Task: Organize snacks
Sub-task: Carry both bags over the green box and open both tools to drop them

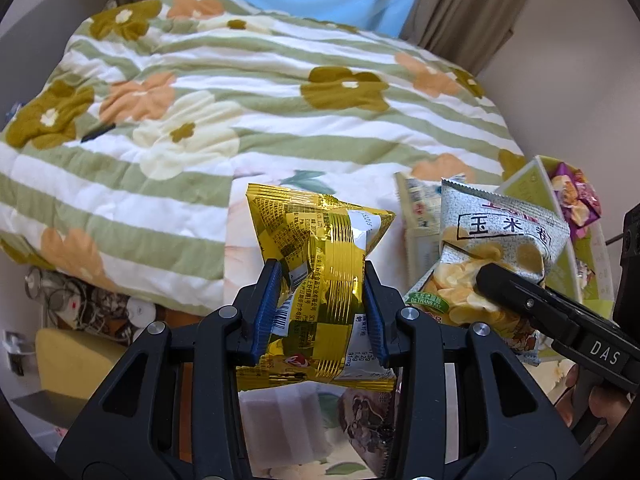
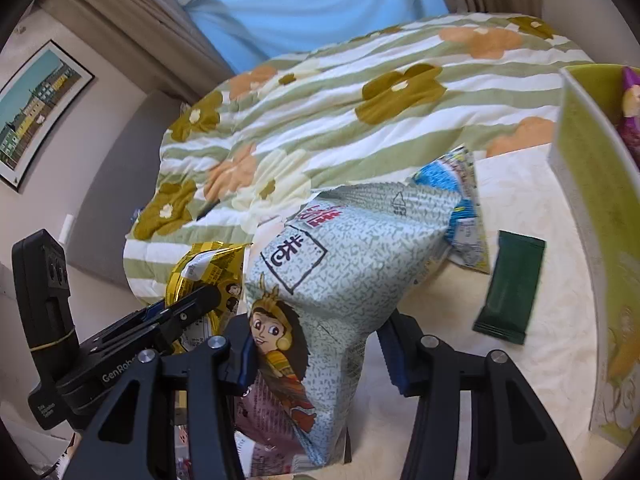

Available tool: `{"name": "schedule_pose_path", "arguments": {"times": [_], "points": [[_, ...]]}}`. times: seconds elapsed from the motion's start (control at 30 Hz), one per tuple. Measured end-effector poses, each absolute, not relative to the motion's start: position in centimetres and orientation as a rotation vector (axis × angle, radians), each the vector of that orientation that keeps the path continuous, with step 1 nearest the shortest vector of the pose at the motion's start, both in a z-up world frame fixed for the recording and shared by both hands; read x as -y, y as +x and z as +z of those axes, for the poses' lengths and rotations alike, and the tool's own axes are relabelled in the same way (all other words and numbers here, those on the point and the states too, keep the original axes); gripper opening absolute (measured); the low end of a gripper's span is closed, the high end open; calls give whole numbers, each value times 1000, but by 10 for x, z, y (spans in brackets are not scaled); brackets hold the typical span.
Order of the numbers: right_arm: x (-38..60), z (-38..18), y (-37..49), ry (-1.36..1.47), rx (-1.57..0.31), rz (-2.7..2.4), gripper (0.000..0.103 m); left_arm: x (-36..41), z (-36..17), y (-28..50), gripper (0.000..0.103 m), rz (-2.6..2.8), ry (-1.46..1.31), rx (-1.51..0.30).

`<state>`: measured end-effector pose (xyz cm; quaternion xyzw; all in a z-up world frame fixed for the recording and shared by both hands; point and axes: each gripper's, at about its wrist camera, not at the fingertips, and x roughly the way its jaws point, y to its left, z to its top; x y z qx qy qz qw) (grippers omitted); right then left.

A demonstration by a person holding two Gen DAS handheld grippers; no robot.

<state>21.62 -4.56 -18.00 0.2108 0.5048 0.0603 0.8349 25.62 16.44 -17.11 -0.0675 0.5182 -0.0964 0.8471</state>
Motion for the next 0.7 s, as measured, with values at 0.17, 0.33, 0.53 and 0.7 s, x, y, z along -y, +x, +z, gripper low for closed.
{"name": "schedule_pose_path", "arguments": {"times": [0.17,0.33,0.53,0.7], "points": [[64,-157,193,461,-1016,80,47,-139,-155,251,36,-270,-125,-1068],[90,-132,171,461,-964,34,47,-102,-137,247,36,-324,-97,-1041],[134,-105,148,468,-895,10,47,-54,-111,236,36,-346,-71,-995],[182,-82,133,449,-864,17,47,-5,-88,223,36,-356,-89,-954]]}}
